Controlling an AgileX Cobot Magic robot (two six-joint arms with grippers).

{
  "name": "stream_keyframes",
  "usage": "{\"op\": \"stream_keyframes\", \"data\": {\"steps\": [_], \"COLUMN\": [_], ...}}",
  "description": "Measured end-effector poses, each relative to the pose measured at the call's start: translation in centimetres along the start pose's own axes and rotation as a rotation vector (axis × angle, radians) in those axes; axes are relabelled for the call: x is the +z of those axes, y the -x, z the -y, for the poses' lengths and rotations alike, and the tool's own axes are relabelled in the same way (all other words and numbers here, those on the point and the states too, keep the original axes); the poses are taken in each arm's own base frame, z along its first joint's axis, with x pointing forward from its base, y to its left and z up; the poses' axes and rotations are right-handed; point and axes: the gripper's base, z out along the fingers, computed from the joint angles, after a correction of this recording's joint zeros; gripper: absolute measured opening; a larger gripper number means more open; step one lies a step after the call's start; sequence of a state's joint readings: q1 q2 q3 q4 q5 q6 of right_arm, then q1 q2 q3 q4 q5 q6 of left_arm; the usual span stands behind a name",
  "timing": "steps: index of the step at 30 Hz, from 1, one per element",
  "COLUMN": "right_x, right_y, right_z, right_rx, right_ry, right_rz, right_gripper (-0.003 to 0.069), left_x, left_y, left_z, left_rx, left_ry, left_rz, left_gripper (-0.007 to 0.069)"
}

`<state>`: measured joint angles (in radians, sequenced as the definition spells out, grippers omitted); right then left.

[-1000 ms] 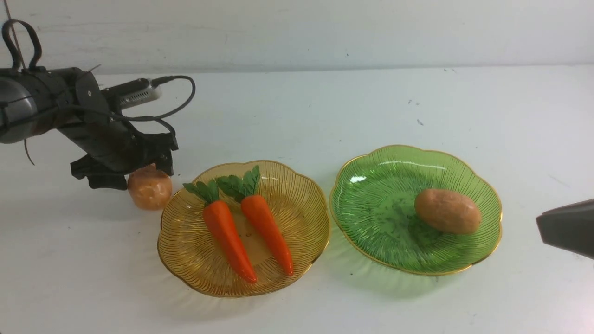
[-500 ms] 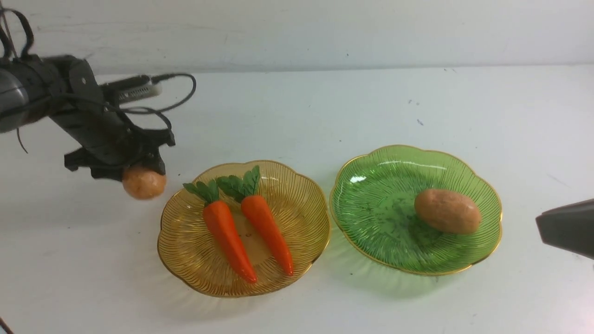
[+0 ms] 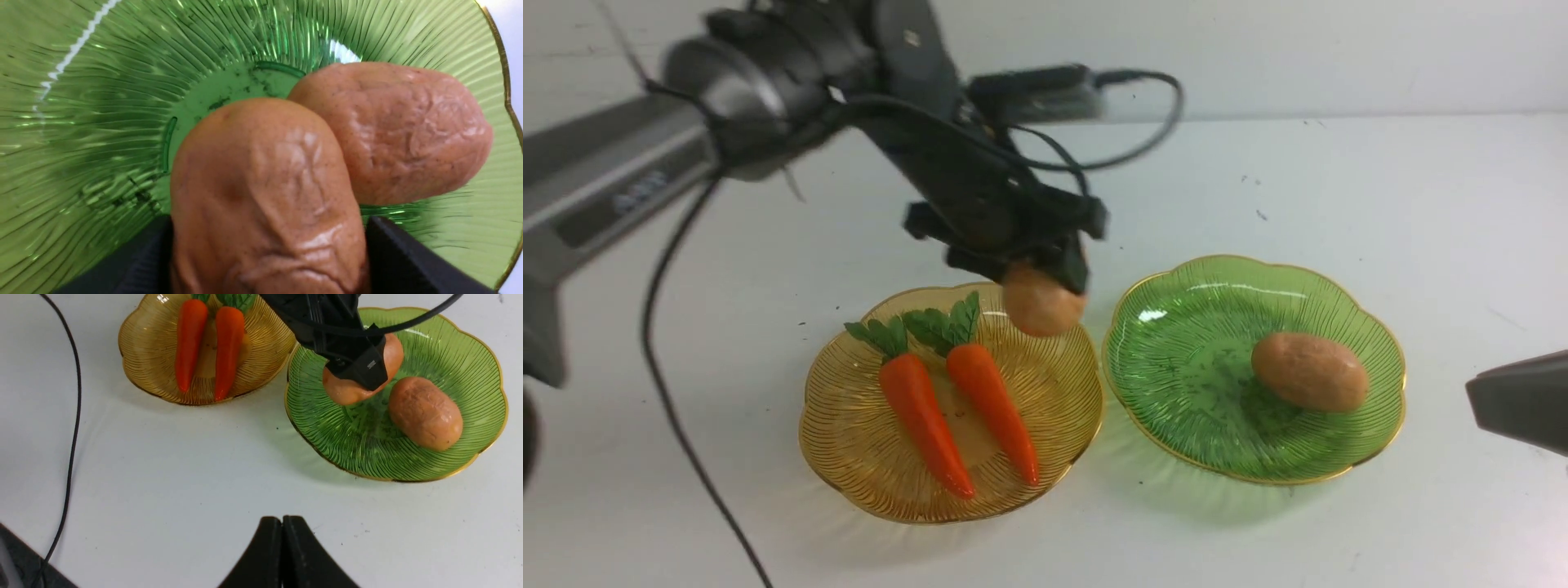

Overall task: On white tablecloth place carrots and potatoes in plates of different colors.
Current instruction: 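Pick up the potato beside the plates and place it on a plate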

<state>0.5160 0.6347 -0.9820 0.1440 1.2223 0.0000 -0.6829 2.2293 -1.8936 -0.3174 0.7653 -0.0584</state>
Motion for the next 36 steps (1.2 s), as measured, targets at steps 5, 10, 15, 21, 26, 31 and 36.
{"op": "stream_keyframes", "data": {"steps": [5, 10, 15, 21, 26, 31, 36], "right_x": [-2.8, -5.1, -5.9, -4.4, -1.8, 2.1, 3.2], "right_y": [-1.8, -3.5, -6.3, -9.2, -10.5, -10.8, -10.7], "right_z": [0.1, 0.5, 0.7, 1.1, 1.6, 2.0, 2.1], "right_rx": [0.005, 0.021, 0.052, 0.053, 0.034, 0.018, 0.0], "right_ry": [-0.033, -0.081, -0.091, -0.103, -0.103, -0.083, -0.08], "right_rz": [0.064, 0.159, 0.213, 0.218, 0.38, 0.545, 0.638], "right_gripper": [-0.0015, -0.0015, -0.0015, -0.0015, -0.0015, -0.0015, -0.0015], "left_x": [-0.1, -0.6, -2.5, -5.6, -8.9, -11.0, -11.0], "left_y": [0.1, 0.5, 1.7, 3.4, 4.5, 4.8, 4.7], "left_z": [-0.2, 0.0, 0.5, 0.0, -0.6, -1.0, -1.1], "left_rx": [-0.003, 0.002, 0.017, 0.027, 0.066, 0.097, 0.103], "left_ry": [0.001, -0.003, -0.015, -0.015, 0.005, 0.049, 0.055], "left_rz": [0.003, 0.001, -0.026, -0.031, -0.035, -0.045, -0.057], "left_gripper": [0.0608, 0.0616, 0.0514, 0.0296, 0.0064, -0.0003, -0.0003]}}
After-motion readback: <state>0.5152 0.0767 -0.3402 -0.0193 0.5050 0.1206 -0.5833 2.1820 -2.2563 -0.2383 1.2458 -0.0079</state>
